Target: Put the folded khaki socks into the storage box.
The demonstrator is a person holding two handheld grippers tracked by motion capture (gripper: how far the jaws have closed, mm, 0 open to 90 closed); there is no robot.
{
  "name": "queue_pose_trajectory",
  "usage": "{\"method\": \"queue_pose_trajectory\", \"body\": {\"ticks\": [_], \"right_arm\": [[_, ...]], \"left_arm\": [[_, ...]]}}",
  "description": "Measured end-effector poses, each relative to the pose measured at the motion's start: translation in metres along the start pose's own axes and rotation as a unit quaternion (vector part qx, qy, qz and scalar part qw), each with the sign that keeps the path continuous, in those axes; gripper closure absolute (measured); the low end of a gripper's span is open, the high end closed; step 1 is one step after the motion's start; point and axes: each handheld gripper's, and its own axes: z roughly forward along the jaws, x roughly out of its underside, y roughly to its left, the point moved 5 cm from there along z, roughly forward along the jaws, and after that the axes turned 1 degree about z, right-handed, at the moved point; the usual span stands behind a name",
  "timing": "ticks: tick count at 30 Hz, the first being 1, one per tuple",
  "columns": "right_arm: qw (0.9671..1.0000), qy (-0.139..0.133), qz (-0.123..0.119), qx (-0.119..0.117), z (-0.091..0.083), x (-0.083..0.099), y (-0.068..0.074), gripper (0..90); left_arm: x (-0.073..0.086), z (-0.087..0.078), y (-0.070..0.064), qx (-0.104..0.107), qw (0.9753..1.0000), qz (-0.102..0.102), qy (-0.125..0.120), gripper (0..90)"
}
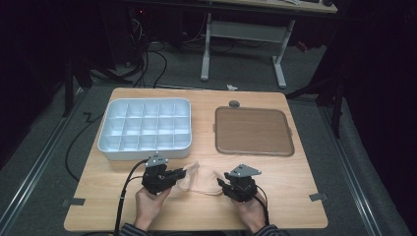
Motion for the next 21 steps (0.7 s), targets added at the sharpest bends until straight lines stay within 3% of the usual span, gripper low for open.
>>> {"method": "queue_pose_trajectory", "body": {"ticks": [3,5,9,21], "right_arm": [[0.9998,0.018,0.004,-0.003,0.007,0.006,0.0,67.9],[0.9998,0.021,0.003,-0.006,0.012,0.011,0.0,76.8],[0.9995,0.029,-0.003,-0.011,0.016,0.013,0.001,82.9],[0.9994,0.03,-0.012,-0.015,0.023,0.007,0.001,85.5]], "left_arm": [[-0.001,0.0,-0.002,0.002,1.0,0.002,-0.002,84.8],[-0.001,0.001,-0.002,0.004,1.0,0.004,0.0,84.8],[0.0,0.002,-0.004,0.007,1.0,0.005,0.001,84.8],[-0.005,0.009,-0.012,0.018,0.9995,0.027,0.009,84.7]]}}
